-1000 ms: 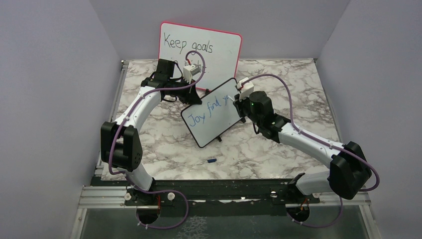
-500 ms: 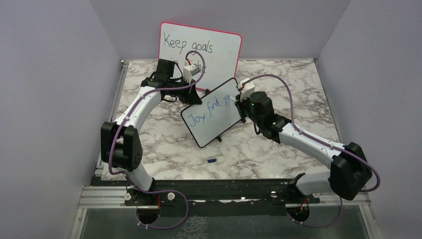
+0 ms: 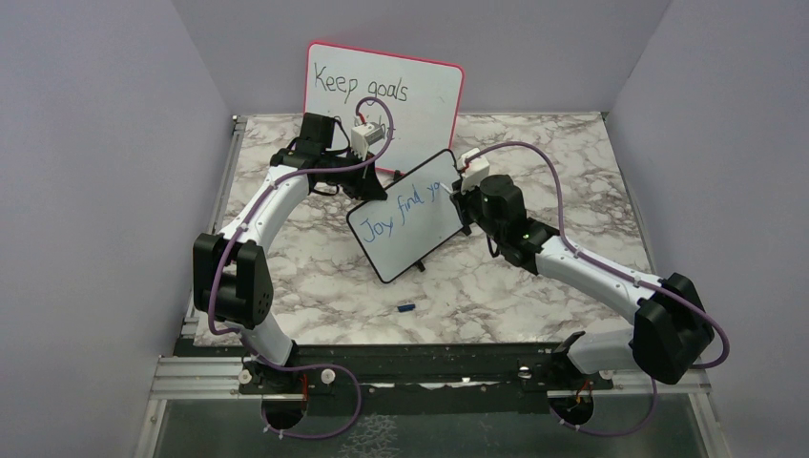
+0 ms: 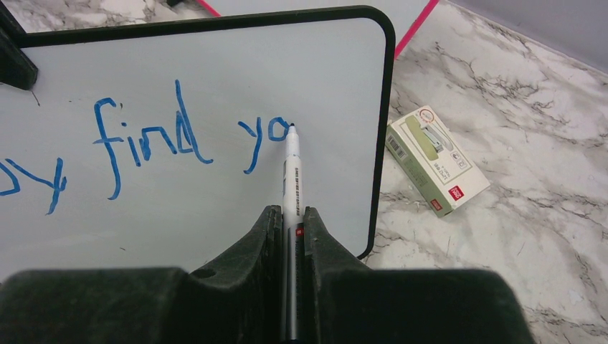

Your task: Write a sentence on the whiteboard

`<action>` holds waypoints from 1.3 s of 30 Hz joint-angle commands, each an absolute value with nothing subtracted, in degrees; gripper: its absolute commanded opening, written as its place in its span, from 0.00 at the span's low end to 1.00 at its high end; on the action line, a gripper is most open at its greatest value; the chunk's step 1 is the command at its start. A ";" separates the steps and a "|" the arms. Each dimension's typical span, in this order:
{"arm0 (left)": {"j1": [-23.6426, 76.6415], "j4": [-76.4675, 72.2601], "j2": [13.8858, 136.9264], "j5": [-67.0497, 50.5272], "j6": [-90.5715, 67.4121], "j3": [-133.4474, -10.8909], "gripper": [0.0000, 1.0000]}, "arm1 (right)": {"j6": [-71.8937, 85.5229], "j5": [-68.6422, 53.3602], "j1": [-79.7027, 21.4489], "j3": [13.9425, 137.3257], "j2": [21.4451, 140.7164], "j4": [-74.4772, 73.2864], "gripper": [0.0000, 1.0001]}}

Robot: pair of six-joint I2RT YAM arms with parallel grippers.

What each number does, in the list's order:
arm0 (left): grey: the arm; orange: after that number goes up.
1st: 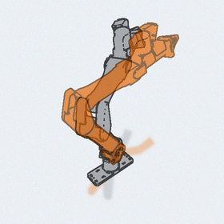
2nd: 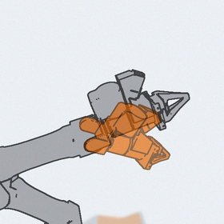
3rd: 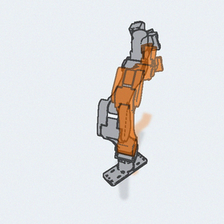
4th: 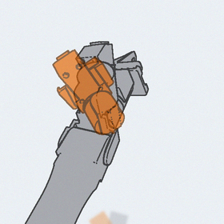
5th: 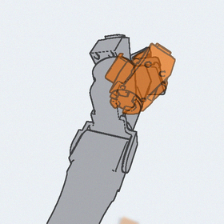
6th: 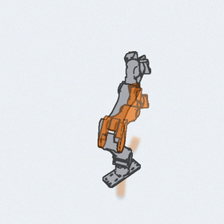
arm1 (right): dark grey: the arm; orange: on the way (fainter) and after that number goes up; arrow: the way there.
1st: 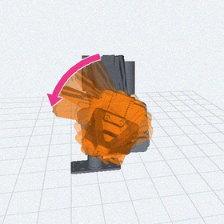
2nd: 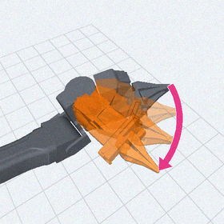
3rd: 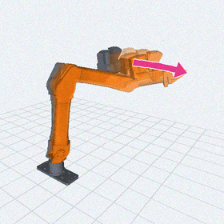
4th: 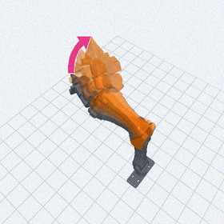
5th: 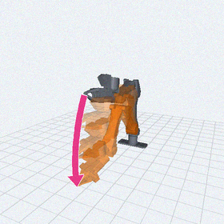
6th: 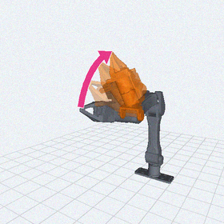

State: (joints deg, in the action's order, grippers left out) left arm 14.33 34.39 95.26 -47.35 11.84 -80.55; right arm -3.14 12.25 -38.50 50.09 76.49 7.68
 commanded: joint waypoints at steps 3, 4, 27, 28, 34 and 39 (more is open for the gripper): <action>15.51 37.69 96.86 -43.97 14.94 -78.49 0.00 | -4.38 10.97 -38.08 51.52 76.49 10.01 0.01; 15.55 37.65 96.86 -44.00 14.94 -78.49 0.00 | -4.39 10.95 -38.08 51.65 76.69 10.00 0.00; 15.56 37.63 96.59 -43.93 15.03 -78.49 0.00 | -3.98 10.66 -38.06 51.58 77.50 7.46 0.00; 15.56 37.63 96.59 -43.94 14.96 -78.49 0.00 | -3.89 10.52 -38.10 51.38 77.43 7.21 0.01; 15.56 37.62 96.67 -43.95 15.02 -78.49 0.00 | -3.27 10.56 -38.06 49.89 76.56 5.80 0.00; 15.56 37.70 96.76 -43.95 14.99 -78.46 0.00 | -3.08 11.30 -38.06 49.16 76.22 5.36 0.00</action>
State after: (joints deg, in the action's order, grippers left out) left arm 14.37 34.37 95.26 -47.31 11.86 -80.53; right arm -3.90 11.88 -38.50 50.37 77.19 7.14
